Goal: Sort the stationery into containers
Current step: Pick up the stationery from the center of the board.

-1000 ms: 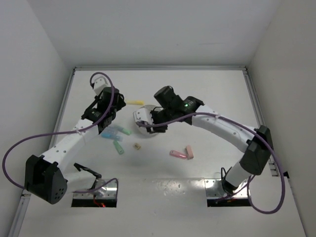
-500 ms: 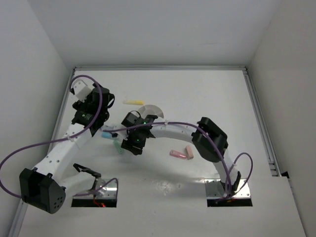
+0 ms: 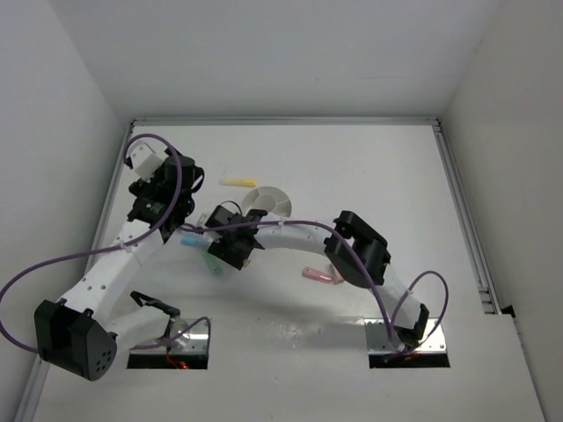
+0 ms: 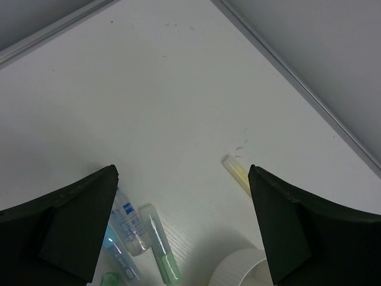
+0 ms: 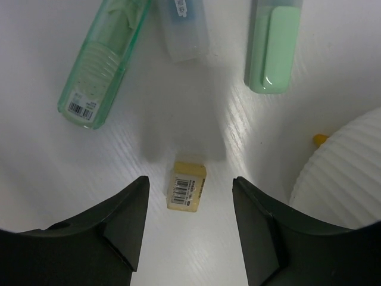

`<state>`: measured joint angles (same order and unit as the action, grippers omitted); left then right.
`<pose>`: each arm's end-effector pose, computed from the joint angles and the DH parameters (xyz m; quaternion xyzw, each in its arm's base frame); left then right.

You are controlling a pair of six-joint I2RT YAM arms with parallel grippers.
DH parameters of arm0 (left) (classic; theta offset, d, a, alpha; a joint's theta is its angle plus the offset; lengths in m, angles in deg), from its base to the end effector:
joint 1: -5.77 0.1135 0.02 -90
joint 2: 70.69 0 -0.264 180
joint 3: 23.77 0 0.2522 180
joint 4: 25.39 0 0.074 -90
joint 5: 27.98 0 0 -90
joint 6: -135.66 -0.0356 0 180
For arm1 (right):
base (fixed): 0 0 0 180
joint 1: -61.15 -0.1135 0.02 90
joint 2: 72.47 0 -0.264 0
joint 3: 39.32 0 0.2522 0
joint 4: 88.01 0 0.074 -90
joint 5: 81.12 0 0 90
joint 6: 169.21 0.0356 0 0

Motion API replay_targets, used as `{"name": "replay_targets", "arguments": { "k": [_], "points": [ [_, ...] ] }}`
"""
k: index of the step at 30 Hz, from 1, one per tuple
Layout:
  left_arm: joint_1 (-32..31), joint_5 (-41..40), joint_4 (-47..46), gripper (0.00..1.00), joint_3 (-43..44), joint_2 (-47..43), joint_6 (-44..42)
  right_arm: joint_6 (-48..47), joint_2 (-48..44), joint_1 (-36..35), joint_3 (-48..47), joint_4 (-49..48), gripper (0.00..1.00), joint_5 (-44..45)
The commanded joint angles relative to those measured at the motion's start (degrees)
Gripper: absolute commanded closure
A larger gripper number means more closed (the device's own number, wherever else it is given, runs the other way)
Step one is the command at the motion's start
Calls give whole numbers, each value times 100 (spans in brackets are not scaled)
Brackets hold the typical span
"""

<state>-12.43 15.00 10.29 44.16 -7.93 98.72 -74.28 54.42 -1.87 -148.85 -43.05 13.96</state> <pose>0.2314 -0.0487 0.3211 -0.4273 0.7003 0.0165 0.5716 0.2161 0.4174 0.1525 -0.4617 0.8532 0.0979 0.2222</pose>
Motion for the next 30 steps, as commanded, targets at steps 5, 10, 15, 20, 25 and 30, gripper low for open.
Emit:
{"name": "replay_targets", "arguments": {
  "k": [5,10,15,20,25,30],
  "points": [
    [62,-88,-11,3,146,-141,20,201,46,-52,22,-53,41,230],
    [62,-201,-11,4,146,-246,73,201,230,62,23,-53,56,46],
    [62,-307,41,6,146,-300,135,201,353,62,-30,141,59,-332],
    [62,-500,94,6,146,-422,240,141,407,62,-30,193,65,-385],
    [62,-606,94,10,93,-475,301,-167,258,62,-30,246,100,-542],
    [62,-790,199,16,93,-537,416,-1132,-787,1,23,509,100,-1465]
  ]
}}
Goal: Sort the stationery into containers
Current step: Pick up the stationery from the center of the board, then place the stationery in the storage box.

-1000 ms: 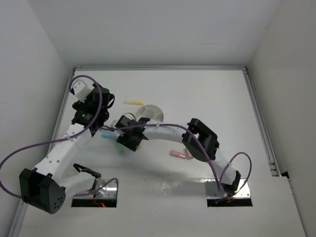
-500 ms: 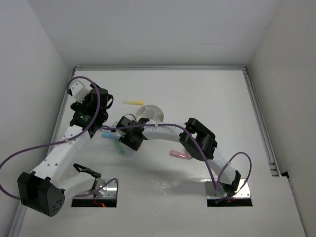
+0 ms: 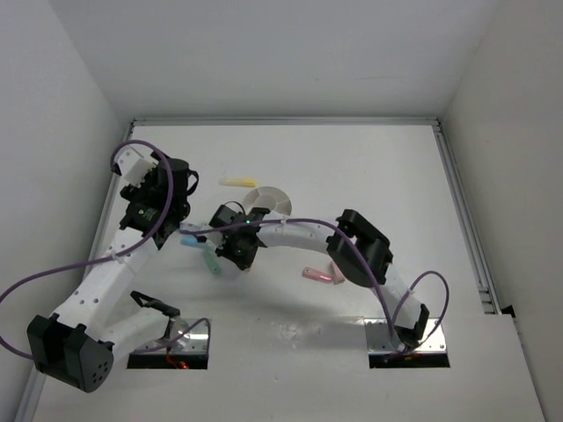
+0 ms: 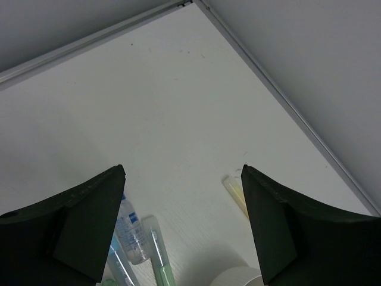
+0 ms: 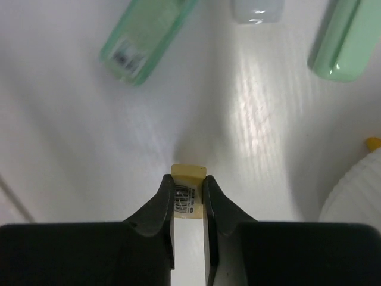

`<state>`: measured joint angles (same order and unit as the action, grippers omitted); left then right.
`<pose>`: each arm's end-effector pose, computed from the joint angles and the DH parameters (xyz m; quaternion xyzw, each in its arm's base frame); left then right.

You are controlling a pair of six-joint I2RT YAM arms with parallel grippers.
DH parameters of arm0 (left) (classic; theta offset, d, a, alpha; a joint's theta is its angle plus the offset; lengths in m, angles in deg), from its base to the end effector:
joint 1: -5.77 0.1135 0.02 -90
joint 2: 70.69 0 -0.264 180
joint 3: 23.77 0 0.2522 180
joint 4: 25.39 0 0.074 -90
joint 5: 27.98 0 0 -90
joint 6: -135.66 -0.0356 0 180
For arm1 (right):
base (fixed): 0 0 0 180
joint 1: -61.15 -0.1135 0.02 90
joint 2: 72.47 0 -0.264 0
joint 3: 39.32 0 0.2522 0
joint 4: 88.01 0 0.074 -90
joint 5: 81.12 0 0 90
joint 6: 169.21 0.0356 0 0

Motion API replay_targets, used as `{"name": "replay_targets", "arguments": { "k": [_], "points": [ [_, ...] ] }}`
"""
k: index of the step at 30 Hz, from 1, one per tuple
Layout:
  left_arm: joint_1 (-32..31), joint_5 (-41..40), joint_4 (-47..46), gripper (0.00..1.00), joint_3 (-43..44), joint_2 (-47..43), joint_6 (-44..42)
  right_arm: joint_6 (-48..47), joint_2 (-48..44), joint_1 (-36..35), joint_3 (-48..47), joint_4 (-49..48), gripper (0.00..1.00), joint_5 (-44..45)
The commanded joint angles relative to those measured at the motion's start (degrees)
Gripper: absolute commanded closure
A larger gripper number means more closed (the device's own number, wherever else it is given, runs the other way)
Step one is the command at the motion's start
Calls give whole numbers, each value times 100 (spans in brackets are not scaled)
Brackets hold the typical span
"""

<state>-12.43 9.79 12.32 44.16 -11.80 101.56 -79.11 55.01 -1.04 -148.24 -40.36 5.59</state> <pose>0.2147 -0.0410 0.3332 -0.4620 0.6584 0.0263 0.5936 0.2146 0.4113 0.1425 -0.5095 0.8350 0.1306 0.1618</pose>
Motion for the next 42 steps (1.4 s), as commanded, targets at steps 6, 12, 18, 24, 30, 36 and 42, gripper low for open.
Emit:
{"name": "replay_targets", "arguments": {
  "k": [6,12,18,24,30,36,42],
  "points": [
    [62,-270,-4,17,93,-150,132,-818,-2025,58,-38,320,100,1249],
    [62,-165,-4,17,93,-97,132,-275,-2298,296,541,267,100,2506],
    [62,-165,-4,17,93,-97,132,236,-2702,910,849,-102,100,3028],
    [62,-103,-4,17,93,-45,79,518,-2448,1332,797,161,100,2186],
    [62,-51,-57,17,93,-45,79,570,-2149,1578,797,127,100,1305],
    [62,-51,-57,17,93,-45,26,685,-1964,1771,683,179,100,849],
    [62,2,-57,17,93,-45,26,737,-1911,1904,682,74,100,725]
  ]
}}
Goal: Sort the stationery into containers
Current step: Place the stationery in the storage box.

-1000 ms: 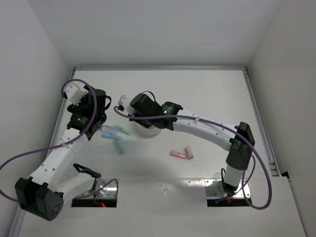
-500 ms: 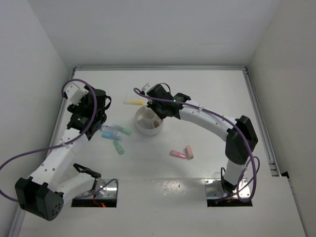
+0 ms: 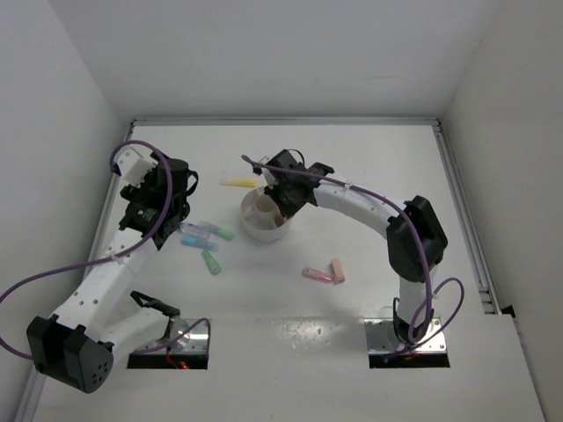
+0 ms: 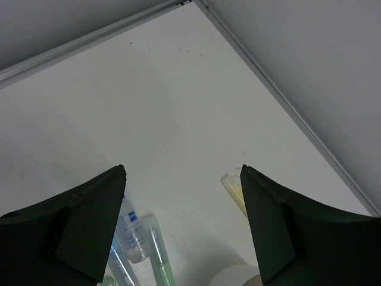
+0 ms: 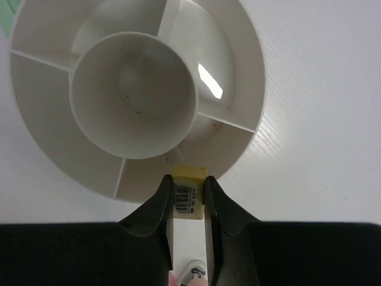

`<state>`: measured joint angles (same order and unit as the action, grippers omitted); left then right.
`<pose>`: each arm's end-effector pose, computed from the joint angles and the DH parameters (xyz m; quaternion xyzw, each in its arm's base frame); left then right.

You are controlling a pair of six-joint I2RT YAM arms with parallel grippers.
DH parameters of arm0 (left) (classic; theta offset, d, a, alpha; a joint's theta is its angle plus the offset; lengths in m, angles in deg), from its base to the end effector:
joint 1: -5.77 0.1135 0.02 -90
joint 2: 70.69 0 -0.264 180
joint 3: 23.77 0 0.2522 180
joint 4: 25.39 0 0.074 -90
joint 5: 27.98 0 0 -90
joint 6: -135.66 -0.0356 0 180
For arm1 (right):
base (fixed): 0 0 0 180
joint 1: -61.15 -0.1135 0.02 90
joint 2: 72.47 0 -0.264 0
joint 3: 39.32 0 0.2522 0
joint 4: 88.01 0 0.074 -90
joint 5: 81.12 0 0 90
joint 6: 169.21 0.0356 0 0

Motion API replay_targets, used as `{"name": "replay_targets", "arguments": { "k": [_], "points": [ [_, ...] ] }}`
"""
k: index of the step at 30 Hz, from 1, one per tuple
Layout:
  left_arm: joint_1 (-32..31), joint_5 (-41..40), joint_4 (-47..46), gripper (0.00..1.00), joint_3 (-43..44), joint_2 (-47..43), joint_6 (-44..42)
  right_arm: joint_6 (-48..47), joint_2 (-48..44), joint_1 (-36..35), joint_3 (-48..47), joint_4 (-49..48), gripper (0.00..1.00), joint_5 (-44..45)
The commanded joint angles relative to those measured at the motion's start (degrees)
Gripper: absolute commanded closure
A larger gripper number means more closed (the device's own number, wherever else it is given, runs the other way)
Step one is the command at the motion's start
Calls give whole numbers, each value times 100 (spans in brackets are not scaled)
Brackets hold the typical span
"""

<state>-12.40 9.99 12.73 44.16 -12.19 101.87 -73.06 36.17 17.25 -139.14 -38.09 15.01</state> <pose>0.2130 -0.0404 0.3339 -0.4634 0.6580 0.0236 0.5931 0.2983 0.2818 0.2315 -0.2975 0.9146 0.0671 0.2656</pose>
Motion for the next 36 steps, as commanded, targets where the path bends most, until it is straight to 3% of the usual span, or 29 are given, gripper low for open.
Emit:
{"name": "replay_targets", "arguments": {
  "k": [1,10,16,18,20,21,22,27,28,29,30,31,32,34,36],
  "points": [
    [60,-18,-98,17,93,-5,-4,132,-27,75,-227,-153,100,-218],
    [60,-18,-98,17,93,-5,-57,0,-413,127,124,-654,99,-797],
    [60,-18,-151,17,93,47,-57,-53,-414,127,178,-743,96,-675],
    [60,-18,-151,17,93,47,-57,-53,-344,127,177,-654,89,-675],
    [60,-18,-151,17,93,47,-57,0,-291,127,177,-602,74,-736],
    [60,-18,-151,17,93,47,-57,0,-291,127,125,-602,58,-736],
    [60,-18,-151,17,93,47,-57,0,-291,127,125,-602,54,-788],
    [60,-18,-151,17,93,47,-57,0,-291,180,125,-602,49,-789],
    [60,35,-151,21,93,47,-57,-61,-343,180,125,-602,49,-789],
    [60,35,-212,31,93,47,-109,-62,-343,180,73,-549,54,-711],
    [60,96,-212,47,93,47,-110,-131,-526,180,72,-549,90,-710],
    [60,97,-212,77,93,47,-110,-306,-624,180,72,-549,100,-710],
    [60,97,-212,86,93,117,-162,-447,-738,180,72,-479,100,-710],
    [60,271,-212,92,93,196,-163,-667,-984,180,142,-479,100,-649],
    [60,395,-160,87,93,337,-163,-1026,-1327,180,142,-383,99,-946]
  ]
}}
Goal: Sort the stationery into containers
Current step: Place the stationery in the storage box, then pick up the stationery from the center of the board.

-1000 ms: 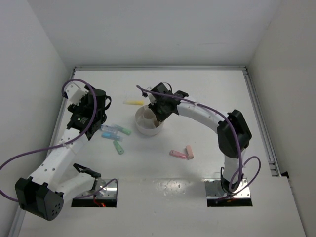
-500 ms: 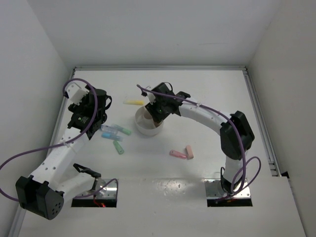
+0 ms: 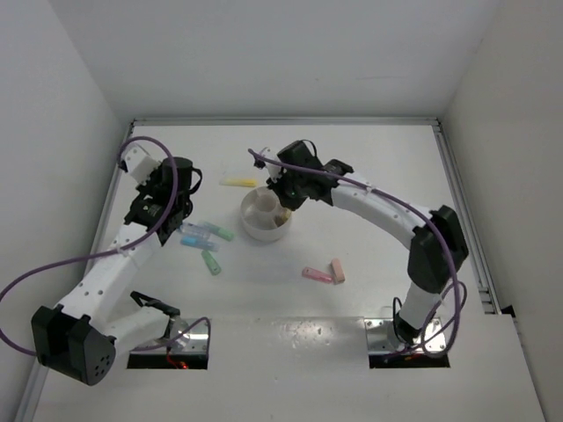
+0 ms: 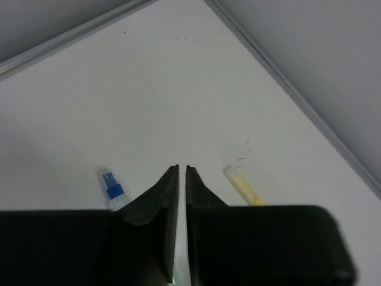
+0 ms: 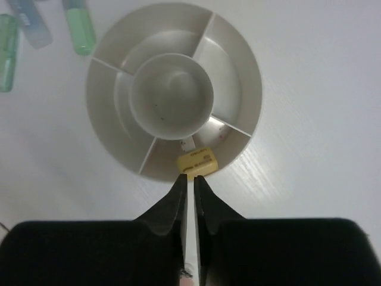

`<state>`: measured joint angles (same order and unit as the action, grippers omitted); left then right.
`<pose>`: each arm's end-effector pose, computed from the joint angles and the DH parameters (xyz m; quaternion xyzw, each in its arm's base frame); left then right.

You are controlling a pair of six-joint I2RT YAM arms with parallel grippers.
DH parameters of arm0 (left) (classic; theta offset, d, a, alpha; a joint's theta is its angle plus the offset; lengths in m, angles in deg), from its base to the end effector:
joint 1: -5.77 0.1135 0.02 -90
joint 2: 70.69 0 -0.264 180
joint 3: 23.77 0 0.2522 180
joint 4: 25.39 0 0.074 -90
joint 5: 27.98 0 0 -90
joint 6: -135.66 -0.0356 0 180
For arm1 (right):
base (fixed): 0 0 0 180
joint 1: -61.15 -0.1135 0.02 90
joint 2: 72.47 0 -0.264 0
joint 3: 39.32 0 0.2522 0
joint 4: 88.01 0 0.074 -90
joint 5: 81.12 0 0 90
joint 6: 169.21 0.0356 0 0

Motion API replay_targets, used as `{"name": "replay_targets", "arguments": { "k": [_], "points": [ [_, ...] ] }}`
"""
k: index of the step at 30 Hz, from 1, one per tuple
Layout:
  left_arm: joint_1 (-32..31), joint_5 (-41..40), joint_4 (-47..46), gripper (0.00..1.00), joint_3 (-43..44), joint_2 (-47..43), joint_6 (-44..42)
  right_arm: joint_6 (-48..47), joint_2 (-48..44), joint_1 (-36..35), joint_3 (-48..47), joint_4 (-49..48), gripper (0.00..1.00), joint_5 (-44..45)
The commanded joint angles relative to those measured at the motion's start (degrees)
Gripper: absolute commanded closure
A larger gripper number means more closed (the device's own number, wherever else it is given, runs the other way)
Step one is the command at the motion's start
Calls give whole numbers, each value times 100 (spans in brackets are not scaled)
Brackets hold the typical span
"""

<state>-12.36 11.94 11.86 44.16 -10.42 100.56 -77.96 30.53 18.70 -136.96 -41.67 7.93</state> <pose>0.2207 -0.0435 0.3285 -0.4490 0.6759 0.0228 0.5840 0.2936 0.2693 0.2612 -0.3349 0.8833 0.1294 0.3016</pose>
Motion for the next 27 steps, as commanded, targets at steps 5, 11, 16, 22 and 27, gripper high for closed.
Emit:
{"name": "replay_targets", "arguments": {
  "k": [5,11,16,22,27],
  "points": [
    [107,1016,674,32,103,1029,811,-1461,-1378,36,485,170,32,-1574],
    [872,1932,816,17,-443,1768,1401,-1409,-1985,36,1189,-419,19,-1408],
    [1478,2632,675,31,-390,2127,1349,-1409,-2556,36,1821,-718,20,-1408],
    [1426,3012,360,55,-662,2497,1551,-1357,-2916,36,2112,-894,20,-1206],
    [1426,3233,253,48,-802,2630,1551,-1356,-2970,36,2112,-894,20,-1153]
  ]
}}
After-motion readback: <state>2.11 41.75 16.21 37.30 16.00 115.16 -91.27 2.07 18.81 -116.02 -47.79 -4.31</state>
